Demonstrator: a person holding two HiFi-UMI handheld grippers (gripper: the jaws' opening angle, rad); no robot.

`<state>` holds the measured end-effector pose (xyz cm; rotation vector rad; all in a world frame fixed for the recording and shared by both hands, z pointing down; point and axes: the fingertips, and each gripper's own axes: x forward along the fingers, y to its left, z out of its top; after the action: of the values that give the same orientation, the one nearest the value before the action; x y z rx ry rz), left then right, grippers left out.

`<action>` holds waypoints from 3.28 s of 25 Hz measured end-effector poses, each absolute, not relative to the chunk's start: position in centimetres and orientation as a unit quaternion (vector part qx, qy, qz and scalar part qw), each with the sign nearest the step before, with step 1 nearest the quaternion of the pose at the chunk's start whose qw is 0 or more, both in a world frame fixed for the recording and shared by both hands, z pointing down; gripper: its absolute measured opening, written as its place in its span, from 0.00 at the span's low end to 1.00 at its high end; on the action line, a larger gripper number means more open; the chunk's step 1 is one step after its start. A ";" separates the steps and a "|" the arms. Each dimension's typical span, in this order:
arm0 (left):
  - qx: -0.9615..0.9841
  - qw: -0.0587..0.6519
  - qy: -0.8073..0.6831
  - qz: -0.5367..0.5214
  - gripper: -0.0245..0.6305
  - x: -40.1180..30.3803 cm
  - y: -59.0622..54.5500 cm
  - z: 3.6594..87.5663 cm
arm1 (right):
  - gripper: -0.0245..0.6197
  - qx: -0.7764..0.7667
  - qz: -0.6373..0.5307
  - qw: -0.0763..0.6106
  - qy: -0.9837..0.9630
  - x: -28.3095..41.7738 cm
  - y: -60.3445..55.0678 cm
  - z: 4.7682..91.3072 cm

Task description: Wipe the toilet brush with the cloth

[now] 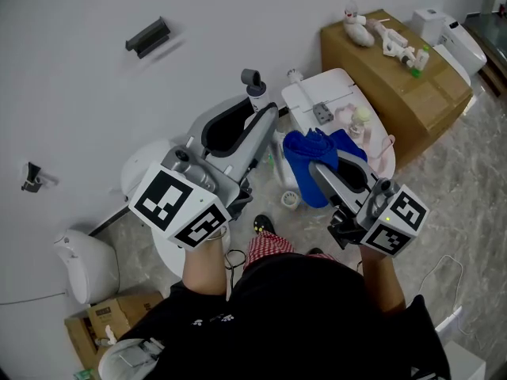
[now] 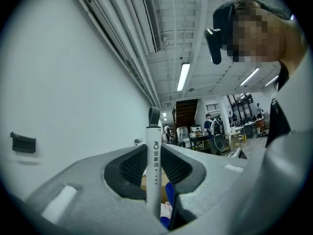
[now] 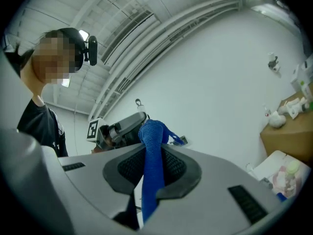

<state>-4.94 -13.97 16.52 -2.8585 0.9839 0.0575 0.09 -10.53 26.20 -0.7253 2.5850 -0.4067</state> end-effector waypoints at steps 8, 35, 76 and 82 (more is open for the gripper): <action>-0.953 0.054 0.297 0.022 0.18 -4.4 -12.7 16.4 | 0.14 -0.278 -0.084 0.224 0.930 1.7 -12.5 22.2; -0.979 0.025 0.196 0.052 0.18 -3.8 -9.1 15.8 | 0.14 -0.144 -0.029 0.226 0.963 -2.7 -10.6 17.2; -0.976 0.033 0.207 0.060 0.18 -4.1 -9.1 15.3 | 0.14 -0.112 -0.072 0.226 0.965 -3.2 -10.3 19.2; -0.976 0.033 0.208 0.061 0.18 -4.1 -9.0 15.1 | 0.14 -0.108 -0.078 0.225 0.965 -3.2 -10.2 19.6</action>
<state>-4.09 -8.99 15.13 -3.0018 0.6385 0.1875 -3.22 -10.22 19.62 -0.2971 2.6621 -0.2150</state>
